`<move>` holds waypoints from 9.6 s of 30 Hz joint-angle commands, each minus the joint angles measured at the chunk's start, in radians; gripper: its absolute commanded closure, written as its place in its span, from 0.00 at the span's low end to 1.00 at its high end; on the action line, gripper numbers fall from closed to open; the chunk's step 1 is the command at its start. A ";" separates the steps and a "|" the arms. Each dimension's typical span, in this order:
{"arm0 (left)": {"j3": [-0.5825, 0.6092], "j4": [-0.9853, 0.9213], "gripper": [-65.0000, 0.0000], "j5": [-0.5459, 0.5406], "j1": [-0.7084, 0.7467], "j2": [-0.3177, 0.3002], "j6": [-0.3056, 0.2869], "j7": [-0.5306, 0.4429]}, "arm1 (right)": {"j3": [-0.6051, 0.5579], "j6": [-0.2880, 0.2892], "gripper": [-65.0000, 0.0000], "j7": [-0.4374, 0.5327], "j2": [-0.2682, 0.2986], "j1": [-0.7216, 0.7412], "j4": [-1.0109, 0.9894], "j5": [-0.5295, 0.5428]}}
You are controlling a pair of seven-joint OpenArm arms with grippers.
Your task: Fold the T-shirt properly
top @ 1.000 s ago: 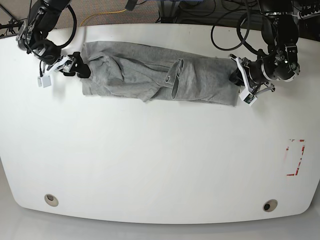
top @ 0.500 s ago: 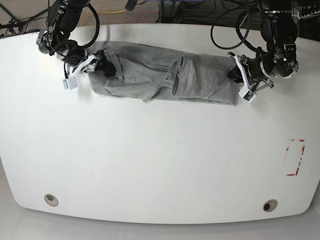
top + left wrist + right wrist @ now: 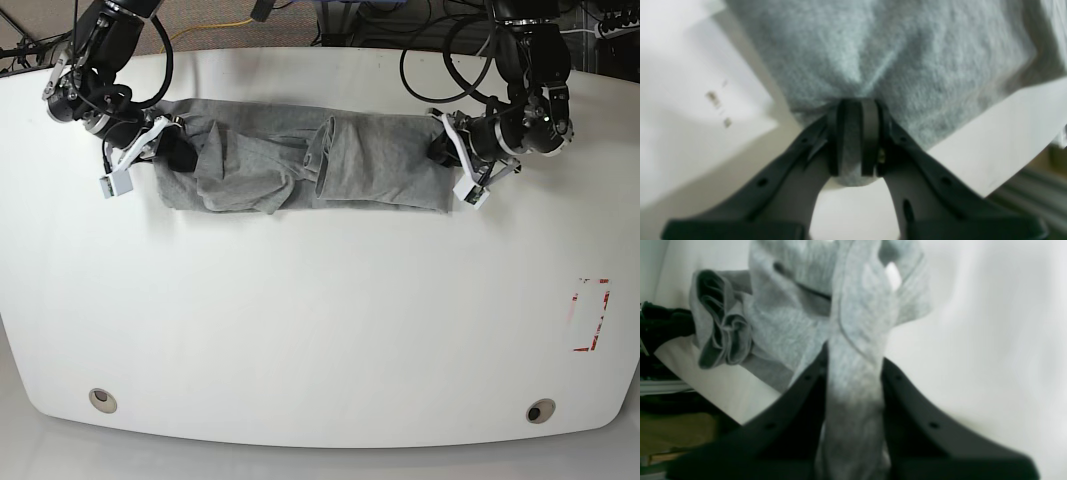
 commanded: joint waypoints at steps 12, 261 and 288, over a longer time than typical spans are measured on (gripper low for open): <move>0.189 0.015 0.89 0.146 -0.018 0.090 0.114 -0.039 | -0.007 0.002 1.00 -0.020 0.064 0.011 0.137 0.333; -0.059 -0.503 0.43 0.498 -0.150 -0.454 0.120 -0.658 | -0.644 -0.078 0.83 0.486 0.015 0.063 0.179 -0.790; -0.239 -0.144 0.43 0.499 -0.101 -0.104 0.205 -0.931 | -0.572 -0.118 0.82 0.911 0.115 0.042 0.042 -0.870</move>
